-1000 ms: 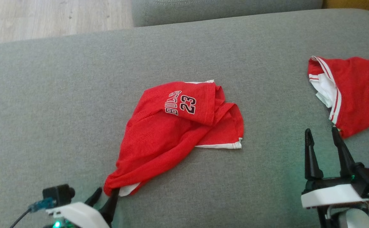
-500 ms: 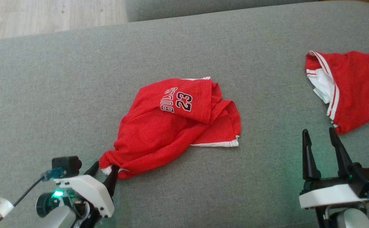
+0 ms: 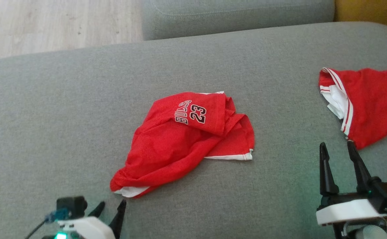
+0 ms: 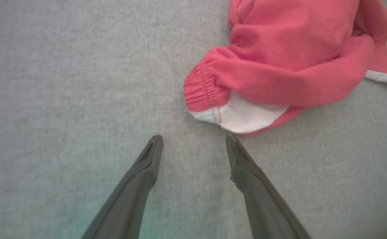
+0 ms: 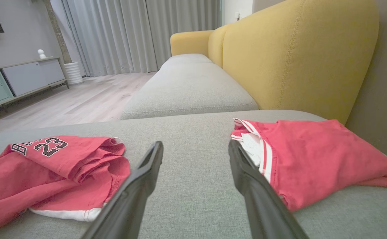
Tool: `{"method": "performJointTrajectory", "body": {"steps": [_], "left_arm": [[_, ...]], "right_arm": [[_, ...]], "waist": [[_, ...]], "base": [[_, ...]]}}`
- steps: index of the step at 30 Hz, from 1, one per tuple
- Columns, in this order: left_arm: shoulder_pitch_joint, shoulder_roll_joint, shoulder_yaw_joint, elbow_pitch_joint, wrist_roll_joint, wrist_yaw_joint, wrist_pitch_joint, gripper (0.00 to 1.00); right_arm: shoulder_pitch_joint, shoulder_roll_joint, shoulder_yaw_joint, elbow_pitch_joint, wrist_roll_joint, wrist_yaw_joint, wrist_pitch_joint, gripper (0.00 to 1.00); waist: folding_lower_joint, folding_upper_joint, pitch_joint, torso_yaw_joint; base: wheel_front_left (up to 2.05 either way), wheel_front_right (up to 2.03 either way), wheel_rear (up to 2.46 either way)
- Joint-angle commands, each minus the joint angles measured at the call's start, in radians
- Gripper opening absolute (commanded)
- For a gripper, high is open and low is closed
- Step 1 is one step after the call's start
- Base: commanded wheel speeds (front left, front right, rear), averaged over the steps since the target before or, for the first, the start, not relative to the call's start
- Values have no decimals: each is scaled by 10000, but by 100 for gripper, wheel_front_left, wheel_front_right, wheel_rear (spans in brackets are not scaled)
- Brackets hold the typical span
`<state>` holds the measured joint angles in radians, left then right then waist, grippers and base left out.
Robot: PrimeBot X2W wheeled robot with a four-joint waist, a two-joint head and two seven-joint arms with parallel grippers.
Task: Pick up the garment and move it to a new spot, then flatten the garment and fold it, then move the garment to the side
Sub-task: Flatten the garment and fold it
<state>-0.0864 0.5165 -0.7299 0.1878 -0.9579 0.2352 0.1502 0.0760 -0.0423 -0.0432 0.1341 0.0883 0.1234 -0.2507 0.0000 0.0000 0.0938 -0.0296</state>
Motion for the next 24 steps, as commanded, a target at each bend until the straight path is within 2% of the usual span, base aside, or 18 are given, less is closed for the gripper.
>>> {"method": "performJointTrajectory", "body": {"steps": [1, 5, 10, 17, 24], "left_arm": [[-7, 419, 348, -349, 52, 138, -180, 100], [357, 525, 560, -866, 142, 397, -727, 100], [664, 297, 999, -1376, 372, 725, -2025, 100], [738, -292, 944, -1318, 1279, 658, -3729, 100], [735, -922, 1367, -810, 2492, 531, -4106, 100]], "right_arm": [[-117, -79, 187, -290, 53, 73, -111, 100], [-55, -79, 130, -333, -2, 73, -111, 100], [49, -79, -27, -411, -59, 73, -111, 100], [396, -79, -242, -341, -389, 73, -111, 100], [566, -79, 10, -19, -449, 73, -111, 100]], "waist": [[0, 0, -97, 94], [0, 0, -214, 219], [0, 0, -394, 392], [0, 0, -932, 827], [0, 0, -1062, 1122]], "base": [[0, 0, 0], [0, 0, 0], [0, 0, 0], [0, 0, 0], [0, 0, 0]]}}
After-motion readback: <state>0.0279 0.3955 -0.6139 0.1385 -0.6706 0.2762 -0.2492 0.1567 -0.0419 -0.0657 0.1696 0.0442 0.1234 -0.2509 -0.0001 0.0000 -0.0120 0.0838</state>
